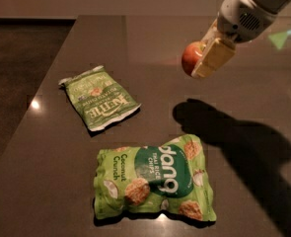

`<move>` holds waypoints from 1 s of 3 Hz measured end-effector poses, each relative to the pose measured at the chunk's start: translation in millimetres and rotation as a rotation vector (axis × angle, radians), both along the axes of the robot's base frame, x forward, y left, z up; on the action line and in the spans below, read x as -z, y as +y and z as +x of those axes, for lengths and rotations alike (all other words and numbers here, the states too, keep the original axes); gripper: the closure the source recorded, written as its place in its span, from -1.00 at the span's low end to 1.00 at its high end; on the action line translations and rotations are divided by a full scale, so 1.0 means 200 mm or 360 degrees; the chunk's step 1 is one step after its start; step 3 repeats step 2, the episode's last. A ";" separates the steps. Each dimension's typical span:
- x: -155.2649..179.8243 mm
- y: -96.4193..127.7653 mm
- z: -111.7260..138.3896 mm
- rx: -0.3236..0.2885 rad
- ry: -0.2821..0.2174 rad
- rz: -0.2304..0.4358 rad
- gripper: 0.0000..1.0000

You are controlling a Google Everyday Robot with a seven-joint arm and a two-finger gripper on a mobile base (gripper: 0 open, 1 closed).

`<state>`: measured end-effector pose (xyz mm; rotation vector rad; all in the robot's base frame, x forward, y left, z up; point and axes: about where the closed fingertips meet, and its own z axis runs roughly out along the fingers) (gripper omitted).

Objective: Pick apple

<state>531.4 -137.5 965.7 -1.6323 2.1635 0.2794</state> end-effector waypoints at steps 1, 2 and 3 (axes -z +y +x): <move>-0.11 0.06 -0.02 -0.0054 -0.0040 0.0032 1.00; -0.11 0.06 -0.02 -0.0054 -0.0040 0.0032 1.00; -0.11 0.06 -0.02 -0.0054 -0.0040 0.0032 1.00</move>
Offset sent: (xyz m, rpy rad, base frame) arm -0.0035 0.0104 0.0196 0.0174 -0.0210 0.0305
